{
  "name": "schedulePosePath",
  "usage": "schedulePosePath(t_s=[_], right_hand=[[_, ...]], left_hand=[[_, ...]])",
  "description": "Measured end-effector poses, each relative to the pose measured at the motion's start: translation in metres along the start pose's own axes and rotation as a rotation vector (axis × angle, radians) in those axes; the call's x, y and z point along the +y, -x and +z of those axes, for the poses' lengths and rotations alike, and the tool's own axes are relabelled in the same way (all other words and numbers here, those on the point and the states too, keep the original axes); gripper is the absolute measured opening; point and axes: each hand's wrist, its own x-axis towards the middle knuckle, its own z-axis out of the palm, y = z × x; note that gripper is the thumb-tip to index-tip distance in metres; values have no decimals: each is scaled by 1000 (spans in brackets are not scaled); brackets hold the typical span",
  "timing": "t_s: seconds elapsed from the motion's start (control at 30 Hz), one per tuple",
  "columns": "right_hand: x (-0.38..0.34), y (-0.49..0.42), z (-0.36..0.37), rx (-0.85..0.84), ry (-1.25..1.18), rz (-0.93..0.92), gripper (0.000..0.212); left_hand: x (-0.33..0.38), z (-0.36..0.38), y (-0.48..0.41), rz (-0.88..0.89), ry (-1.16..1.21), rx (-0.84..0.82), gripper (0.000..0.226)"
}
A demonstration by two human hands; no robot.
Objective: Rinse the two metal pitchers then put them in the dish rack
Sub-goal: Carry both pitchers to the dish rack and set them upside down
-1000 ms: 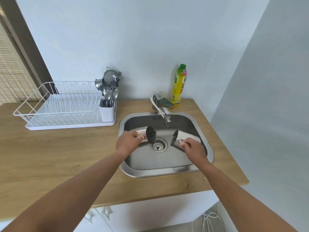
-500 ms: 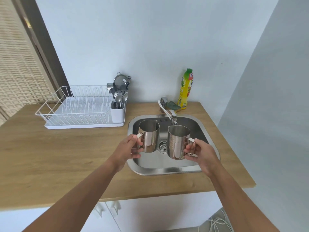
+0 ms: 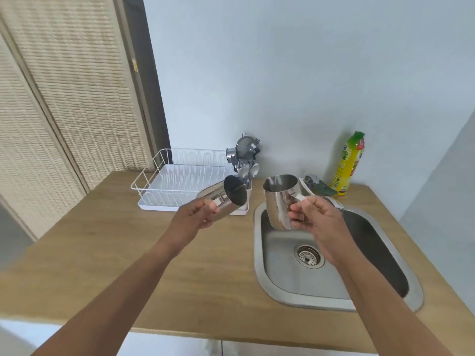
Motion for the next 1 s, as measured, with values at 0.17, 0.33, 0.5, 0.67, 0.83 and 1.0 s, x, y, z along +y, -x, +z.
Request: schedulePosePath(t_s=[0.17, 0.33, 0.5, 0.67, 0.83, 1.0], right_hand=[[-5, -56, 84, 8, 163, -99, 17], [7, -116, 161, 0, 631, -262, 15], [33, -166, 213, -165, 1211, -383, 19], [50, -197, 240, -320, 1777, -532, 33], [65, -212, 254, -437, 2024, -671, 28], [78, -225, 264, -509, 2114, -663, 27]], left_hand=[[8, -91, -42, 28, -139, 3, 16], [9, -163, -94, 194, -624, 19, 17], [-2, -207, -153, 378, -1114, -59, 13], [-20, -216, -188, 429, -1580, -202, 21], [-21, -198, -202, 464, -1874, -348, 29], [-32, -187, -219, 503, -2042, -486, 29]])
